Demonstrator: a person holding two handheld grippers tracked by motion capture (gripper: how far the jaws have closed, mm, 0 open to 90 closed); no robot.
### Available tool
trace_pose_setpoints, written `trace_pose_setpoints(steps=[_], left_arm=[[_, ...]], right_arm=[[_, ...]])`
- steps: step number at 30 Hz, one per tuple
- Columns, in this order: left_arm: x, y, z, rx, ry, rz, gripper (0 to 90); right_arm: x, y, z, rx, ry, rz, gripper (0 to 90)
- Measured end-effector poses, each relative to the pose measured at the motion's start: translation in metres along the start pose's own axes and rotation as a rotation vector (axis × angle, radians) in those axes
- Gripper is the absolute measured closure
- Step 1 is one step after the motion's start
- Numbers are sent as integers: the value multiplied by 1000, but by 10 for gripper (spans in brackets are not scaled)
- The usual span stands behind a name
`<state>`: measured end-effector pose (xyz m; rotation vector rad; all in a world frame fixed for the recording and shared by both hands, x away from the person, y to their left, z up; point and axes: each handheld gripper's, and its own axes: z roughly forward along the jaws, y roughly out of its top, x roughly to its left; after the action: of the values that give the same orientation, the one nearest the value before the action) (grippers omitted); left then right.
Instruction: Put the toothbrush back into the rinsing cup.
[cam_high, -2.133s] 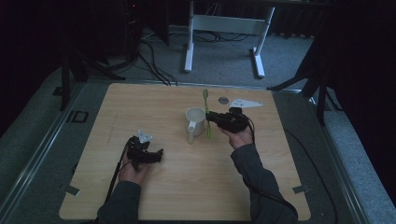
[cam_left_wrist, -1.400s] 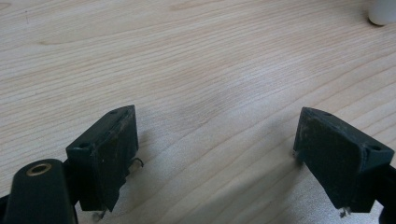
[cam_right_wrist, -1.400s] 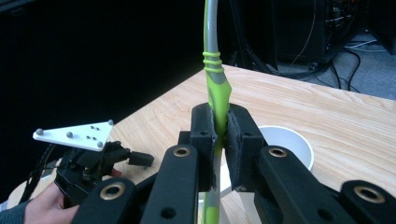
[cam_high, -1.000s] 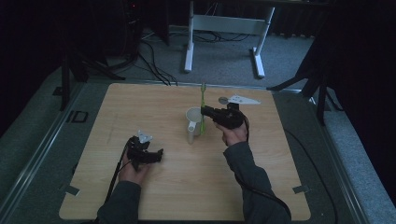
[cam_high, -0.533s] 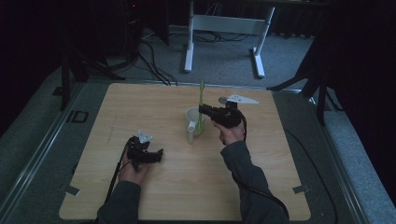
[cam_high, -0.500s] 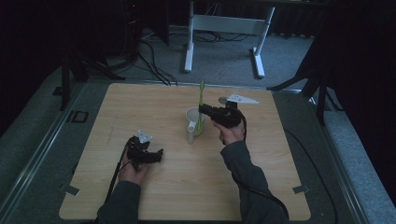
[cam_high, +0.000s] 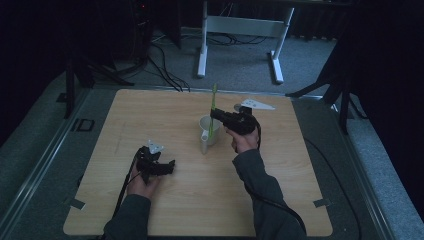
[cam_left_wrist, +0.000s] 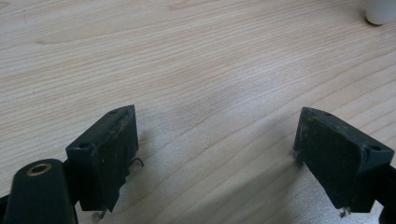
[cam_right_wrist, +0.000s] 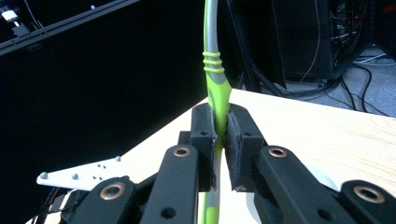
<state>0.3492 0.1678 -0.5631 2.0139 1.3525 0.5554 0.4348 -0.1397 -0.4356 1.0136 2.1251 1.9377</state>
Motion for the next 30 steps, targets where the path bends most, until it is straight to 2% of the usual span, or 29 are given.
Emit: trace_pose_setpoints(steps=[24,30], left_arm=[[-1,0,0,2,-1,0,143],[-1,0,0,0,-1,-2,142]], right_arm=[[4,-6,10,-30,6,-23,822],[6,-7,12,-28,-15,-40,821]])
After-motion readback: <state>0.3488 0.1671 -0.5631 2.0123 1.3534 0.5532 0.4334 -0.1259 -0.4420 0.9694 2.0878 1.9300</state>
